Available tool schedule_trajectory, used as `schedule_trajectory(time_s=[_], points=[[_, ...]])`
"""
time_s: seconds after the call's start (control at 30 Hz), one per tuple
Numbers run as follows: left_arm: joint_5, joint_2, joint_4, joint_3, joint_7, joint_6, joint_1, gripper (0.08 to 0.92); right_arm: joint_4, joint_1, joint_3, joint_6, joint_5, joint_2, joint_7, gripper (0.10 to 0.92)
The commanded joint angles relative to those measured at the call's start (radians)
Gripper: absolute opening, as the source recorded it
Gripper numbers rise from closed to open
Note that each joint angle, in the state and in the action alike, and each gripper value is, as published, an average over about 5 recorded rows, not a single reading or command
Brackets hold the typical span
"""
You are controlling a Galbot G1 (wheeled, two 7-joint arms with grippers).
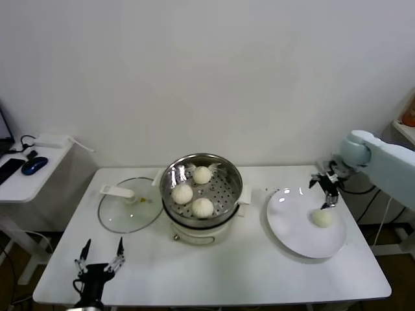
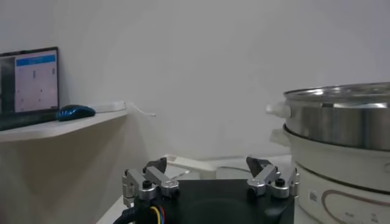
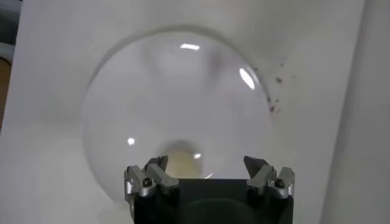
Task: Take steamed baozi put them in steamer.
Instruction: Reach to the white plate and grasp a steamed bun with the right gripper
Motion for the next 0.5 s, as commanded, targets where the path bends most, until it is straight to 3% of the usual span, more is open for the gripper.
schedule_trajectory(time_s=[0.03,0.5], points=[[0.001,0.001,0.004,-0.001,0.001,-0.001,0.004,0.823,-0.122,-0.193,0.162,0.06,-0.155,-0.007,-0.004,0.823],[-0.015,-0.001,0.001,-0.003,0.006,0.015,0.01,0.823,-0.269,-0.271,0.304,0.081,-0.194,0.114,0.019,0.823]])
